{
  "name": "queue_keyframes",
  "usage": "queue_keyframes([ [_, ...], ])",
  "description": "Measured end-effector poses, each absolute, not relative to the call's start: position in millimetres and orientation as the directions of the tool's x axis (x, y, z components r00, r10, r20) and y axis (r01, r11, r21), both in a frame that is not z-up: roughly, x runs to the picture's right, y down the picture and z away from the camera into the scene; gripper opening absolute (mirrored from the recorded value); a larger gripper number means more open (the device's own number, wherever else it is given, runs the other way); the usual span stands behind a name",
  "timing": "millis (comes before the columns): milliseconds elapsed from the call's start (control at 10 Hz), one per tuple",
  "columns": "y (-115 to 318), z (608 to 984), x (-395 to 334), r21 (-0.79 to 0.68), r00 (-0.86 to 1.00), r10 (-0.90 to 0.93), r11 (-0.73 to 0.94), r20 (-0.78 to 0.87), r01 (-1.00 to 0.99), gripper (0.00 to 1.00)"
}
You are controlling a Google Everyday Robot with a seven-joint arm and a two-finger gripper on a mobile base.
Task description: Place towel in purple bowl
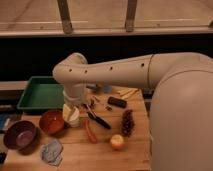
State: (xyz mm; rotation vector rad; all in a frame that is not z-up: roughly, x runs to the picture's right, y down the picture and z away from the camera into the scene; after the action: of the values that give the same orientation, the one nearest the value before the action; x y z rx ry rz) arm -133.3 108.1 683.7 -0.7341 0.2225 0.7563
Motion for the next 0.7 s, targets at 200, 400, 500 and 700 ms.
queue_keyframes([
  [200, 109, 684, -135, -0.534, 0.731, 0.528, 0.503, -0.432, -0.679, 0.76],
  [400, 122, 685, -153, -0.579, 0.774, 0.479, 0.517, -0.414, -0.630, 0.76],
  [500, 140, 684, -167, -0.609, 0.800, 0.442, 0.522, -0.405, -0.597, 0.76],
  [700, 173, 677, -196, -0.655, 0.840, 0.385, 0.529, -0.382, -0.540, 0.76],
])
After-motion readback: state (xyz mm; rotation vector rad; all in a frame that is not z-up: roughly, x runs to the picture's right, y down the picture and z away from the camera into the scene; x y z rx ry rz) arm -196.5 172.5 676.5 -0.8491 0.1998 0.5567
